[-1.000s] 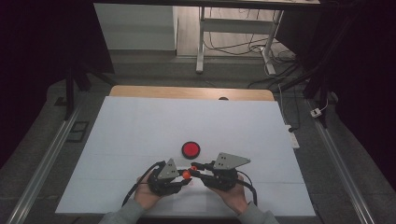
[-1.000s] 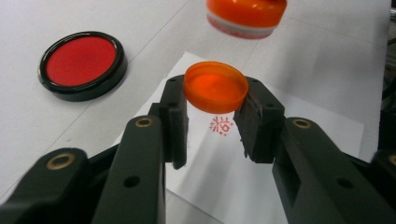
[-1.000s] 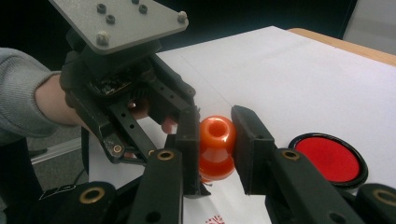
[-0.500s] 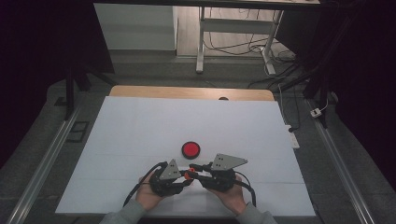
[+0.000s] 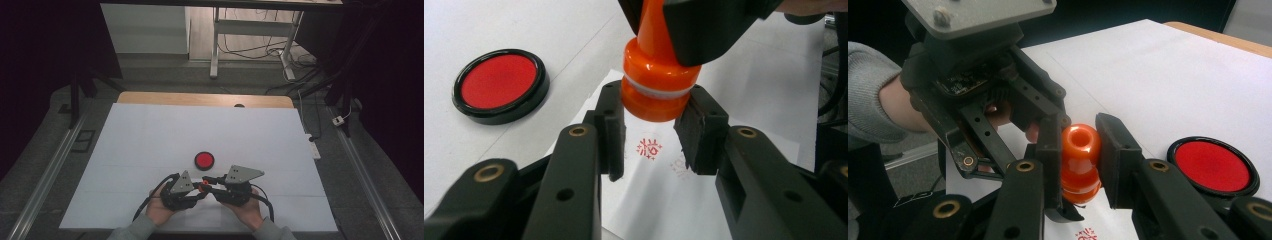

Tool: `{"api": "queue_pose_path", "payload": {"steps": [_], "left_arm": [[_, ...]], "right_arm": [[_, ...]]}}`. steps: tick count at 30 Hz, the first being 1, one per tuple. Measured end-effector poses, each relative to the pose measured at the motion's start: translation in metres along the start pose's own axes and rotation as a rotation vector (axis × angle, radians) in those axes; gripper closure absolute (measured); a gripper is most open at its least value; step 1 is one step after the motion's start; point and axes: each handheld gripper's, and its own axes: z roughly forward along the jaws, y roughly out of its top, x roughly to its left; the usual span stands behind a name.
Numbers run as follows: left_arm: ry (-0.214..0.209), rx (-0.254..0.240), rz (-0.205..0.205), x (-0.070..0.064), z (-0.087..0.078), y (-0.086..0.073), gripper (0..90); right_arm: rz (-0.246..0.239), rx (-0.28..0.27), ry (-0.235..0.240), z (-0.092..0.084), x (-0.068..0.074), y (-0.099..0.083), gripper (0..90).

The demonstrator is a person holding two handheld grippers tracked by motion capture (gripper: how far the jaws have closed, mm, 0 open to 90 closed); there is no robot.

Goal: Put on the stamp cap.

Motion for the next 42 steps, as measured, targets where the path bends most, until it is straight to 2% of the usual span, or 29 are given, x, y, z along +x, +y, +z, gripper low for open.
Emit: {"api": "queue_pose_path", "payload": {"steps": [42], "left_arm": [[0.015, -0.011, 0.017, -0.002, -0.0011, 0.0006, 64.9]], "right_arm": [[0.002, 0.005, 0.005, 0.0017, -0.0016, -0.0032, 72.5]]}}
